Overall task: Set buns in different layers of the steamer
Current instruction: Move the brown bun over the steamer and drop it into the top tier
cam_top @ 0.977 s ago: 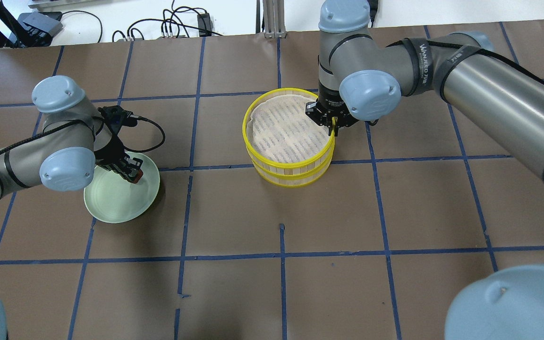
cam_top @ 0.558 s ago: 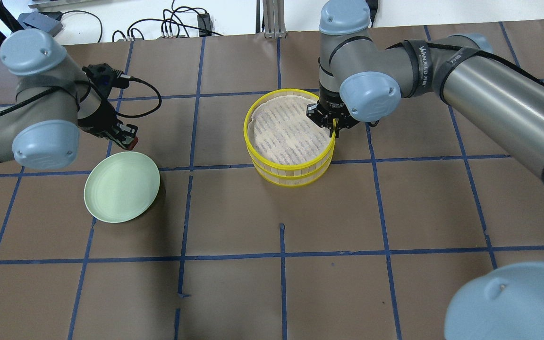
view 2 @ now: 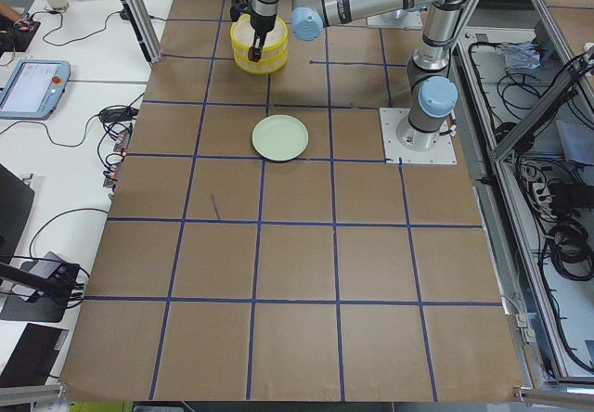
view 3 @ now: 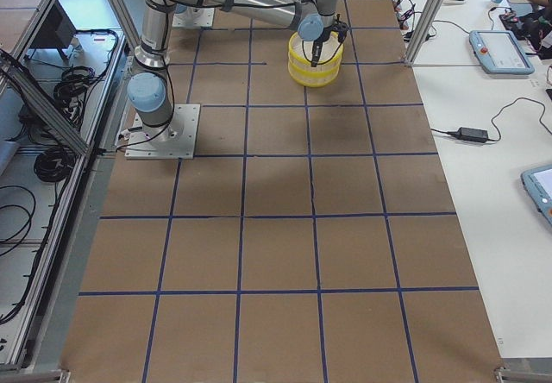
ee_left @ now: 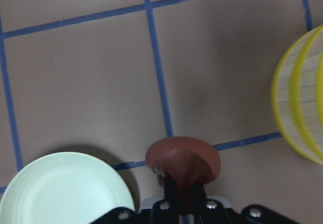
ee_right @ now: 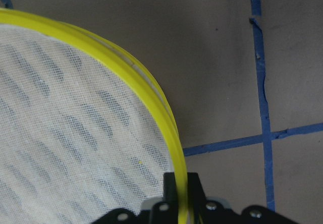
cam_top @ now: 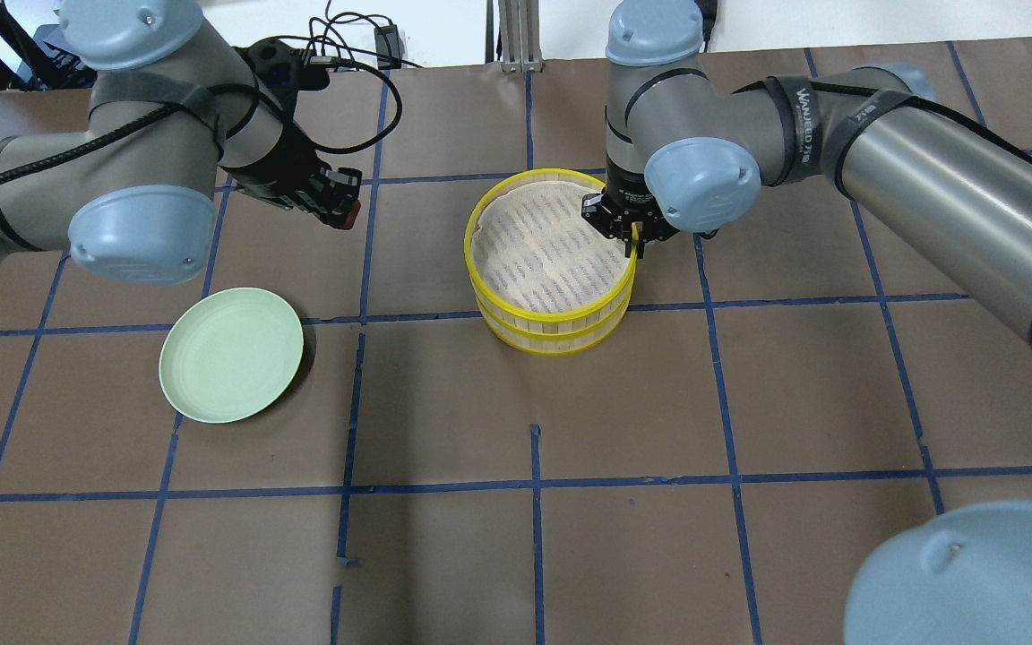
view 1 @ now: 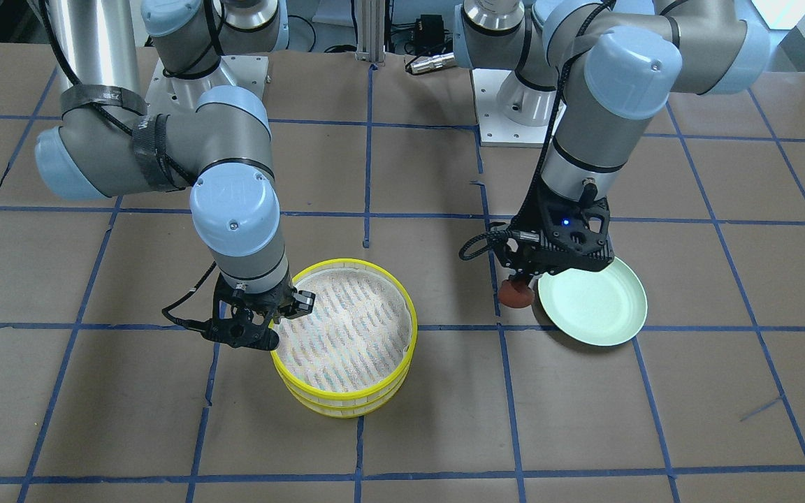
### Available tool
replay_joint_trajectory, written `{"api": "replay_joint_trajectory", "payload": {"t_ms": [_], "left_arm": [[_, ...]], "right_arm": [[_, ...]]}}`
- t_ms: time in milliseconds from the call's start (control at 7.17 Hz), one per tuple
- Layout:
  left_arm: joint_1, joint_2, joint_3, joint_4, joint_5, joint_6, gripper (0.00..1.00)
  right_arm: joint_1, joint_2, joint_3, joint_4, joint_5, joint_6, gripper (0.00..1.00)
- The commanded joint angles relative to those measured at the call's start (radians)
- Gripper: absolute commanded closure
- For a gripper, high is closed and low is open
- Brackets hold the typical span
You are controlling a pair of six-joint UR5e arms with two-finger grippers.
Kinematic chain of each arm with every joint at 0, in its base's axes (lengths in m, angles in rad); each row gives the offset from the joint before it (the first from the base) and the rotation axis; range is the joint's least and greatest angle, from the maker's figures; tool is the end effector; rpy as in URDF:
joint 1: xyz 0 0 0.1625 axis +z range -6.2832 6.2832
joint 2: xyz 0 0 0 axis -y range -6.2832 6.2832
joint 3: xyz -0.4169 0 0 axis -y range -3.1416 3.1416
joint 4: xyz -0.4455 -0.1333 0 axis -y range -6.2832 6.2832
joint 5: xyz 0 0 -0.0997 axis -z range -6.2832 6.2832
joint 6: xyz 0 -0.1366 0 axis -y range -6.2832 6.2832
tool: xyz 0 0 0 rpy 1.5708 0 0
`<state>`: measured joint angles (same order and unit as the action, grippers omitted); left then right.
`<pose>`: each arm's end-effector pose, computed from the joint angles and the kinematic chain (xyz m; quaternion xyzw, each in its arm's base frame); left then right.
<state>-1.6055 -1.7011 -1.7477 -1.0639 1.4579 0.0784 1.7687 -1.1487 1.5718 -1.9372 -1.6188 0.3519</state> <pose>-0.1695 -0.5979 0.3279 -0.0618 -0.9915 0.1007 0.0539 0.2558 -0.6308 0.2180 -0.0762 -0.9964 -0.0208 0.0308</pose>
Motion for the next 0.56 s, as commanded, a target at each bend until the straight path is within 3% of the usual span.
{"api": "replay_joint_trajectory", "payload": {"t_ms": [0, 140, 419], "left_arm": [[-0.025, -0.018, 0.005, 0.037, -0.085, -0.084, 0.99], [-0.054, -0.04, 0.005, 0.077, -0.103, -0.139, 0.99], [-0.212, -0.11, 0.023, 0.203, -0.102, -0.318, 0.99]], "right_arm": [[0.0, 0.0, 0.002, 0.001, -0.003, 0.002, 0.46], [0.0, -0.005, 0.002, 0.004, -0.007, -0.014, 0.28], [-0.053, -0.038, -0.021, 0.024, 0.003, -0.122, 0.09]]}}
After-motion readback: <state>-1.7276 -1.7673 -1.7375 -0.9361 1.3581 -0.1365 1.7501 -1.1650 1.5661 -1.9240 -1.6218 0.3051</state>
